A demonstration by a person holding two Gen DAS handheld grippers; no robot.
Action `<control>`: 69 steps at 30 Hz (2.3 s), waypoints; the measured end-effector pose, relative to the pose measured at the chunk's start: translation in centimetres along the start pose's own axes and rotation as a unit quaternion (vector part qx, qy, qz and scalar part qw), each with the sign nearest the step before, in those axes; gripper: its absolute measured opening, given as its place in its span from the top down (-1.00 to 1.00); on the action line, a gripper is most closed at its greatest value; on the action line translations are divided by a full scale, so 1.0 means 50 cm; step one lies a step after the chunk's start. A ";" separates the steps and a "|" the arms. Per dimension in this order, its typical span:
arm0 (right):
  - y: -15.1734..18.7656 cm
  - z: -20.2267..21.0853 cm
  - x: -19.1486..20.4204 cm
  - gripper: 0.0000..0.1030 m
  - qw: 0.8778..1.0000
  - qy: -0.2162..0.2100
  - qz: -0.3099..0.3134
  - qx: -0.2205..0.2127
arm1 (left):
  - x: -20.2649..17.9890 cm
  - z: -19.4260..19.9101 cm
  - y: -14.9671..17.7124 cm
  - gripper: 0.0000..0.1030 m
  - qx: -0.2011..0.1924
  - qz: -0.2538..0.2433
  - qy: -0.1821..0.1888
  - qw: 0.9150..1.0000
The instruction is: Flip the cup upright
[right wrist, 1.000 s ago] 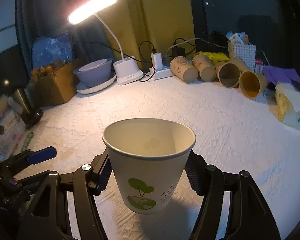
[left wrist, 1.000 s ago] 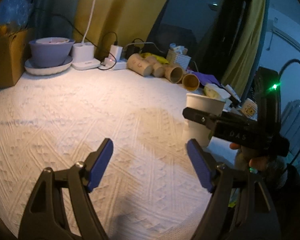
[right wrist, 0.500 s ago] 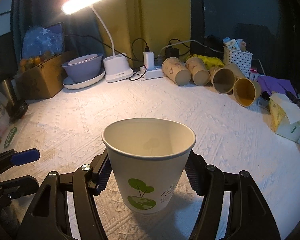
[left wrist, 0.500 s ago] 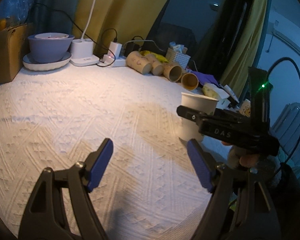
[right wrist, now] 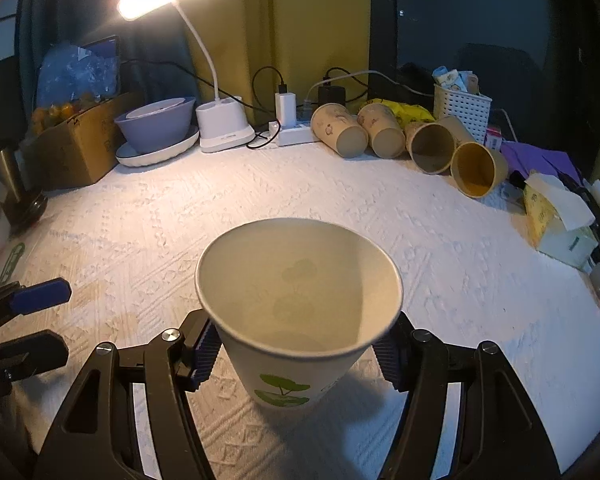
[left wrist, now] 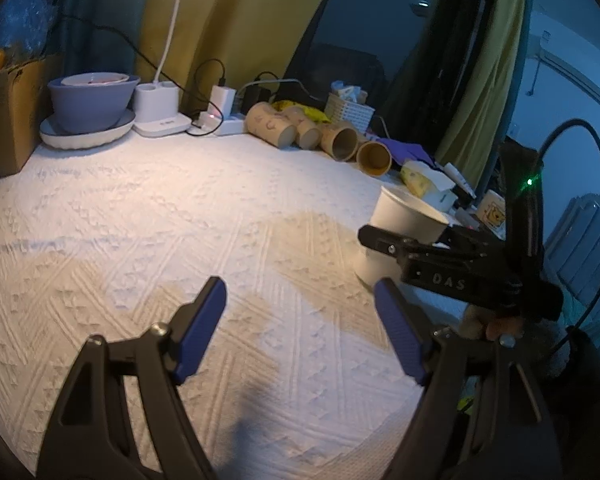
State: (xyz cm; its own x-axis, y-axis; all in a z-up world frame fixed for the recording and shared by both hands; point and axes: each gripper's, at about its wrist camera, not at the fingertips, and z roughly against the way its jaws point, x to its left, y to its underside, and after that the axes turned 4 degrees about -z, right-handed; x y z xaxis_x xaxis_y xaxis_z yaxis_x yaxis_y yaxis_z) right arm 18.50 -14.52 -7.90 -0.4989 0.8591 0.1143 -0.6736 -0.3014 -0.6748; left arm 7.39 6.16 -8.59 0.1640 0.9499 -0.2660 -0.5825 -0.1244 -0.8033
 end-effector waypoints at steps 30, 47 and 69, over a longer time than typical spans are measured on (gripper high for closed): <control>0.066 0.110 -0.010 -0.51 1.000 0.012 0.011 -0.011 | -0.052 0.005 0.001 -0.51 -0.001 -0.053 -0.036 0.998; 0.067 0.227 -0.027 -0.51 0.998 0.014 -0.008 -0.056 | -0.117 0.043 -0.025 -0.62 -0.027 -0.067 -0.018 0.997; 0.029 0.365 -0.028 -0.51 0.990 0.026 0.008 -0.137 | -0.179 0.145 -0.086 -0.62 -0.117 -0.074 -0.006 0.990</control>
State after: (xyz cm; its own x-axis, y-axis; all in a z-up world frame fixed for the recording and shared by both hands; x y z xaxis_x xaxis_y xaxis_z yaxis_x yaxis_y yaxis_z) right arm 8.24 -23.71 4.28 -0.4741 0.8778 0.0684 -0.4886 -0.1977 -0.8498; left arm 2.66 0.25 1.08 0.2242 0.9657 -0.1309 -0.3521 -0.0450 -0.9349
